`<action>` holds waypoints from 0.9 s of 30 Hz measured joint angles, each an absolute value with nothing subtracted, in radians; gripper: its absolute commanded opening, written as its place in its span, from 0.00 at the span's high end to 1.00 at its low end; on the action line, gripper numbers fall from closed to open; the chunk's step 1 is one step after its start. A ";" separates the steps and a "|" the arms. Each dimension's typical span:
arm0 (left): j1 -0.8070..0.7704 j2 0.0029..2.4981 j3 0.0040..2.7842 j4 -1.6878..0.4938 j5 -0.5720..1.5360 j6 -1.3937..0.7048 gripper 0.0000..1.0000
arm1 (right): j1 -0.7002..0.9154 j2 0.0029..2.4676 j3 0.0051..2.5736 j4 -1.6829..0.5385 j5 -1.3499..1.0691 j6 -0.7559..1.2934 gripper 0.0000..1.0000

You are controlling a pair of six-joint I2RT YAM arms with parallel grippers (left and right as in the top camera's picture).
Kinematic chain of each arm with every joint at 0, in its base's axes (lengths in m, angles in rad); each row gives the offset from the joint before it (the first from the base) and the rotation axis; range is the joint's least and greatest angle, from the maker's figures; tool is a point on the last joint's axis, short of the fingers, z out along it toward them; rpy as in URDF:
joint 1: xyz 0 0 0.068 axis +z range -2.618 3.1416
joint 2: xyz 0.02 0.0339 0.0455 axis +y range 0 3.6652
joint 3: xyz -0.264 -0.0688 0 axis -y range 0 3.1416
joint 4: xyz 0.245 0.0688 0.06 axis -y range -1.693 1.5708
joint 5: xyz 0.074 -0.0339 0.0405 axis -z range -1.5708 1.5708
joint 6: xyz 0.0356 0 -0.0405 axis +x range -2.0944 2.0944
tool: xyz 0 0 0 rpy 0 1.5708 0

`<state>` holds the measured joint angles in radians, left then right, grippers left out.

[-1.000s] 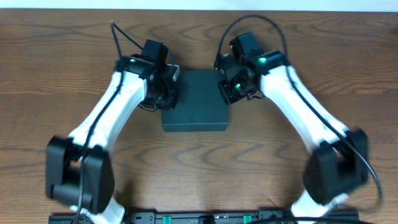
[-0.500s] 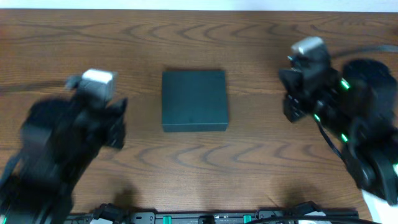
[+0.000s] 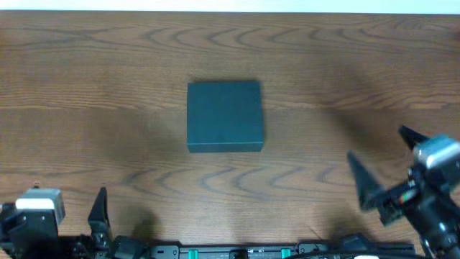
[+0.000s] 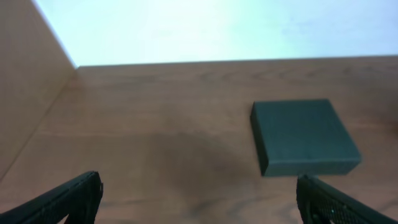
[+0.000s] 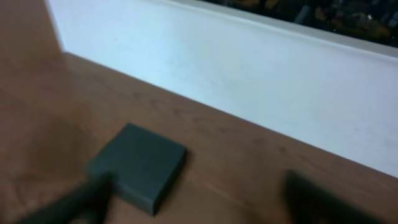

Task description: Pack container

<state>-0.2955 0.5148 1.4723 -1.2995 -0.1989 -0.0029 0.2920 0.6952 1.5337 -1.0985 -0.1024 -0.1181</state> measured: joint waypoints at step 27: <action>-0.295 0.500 1.472 -1.459 -0.214 -0.003 0.02 | 0.292 0.655 1.535 -1.462 -0.099 -0.120 0.01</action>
<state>-0.2955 0.5003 1.4723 -1.4593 -0.2138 -0.0029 0.2920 0.6552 1.5352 -1.4624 -0.0994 -0.1204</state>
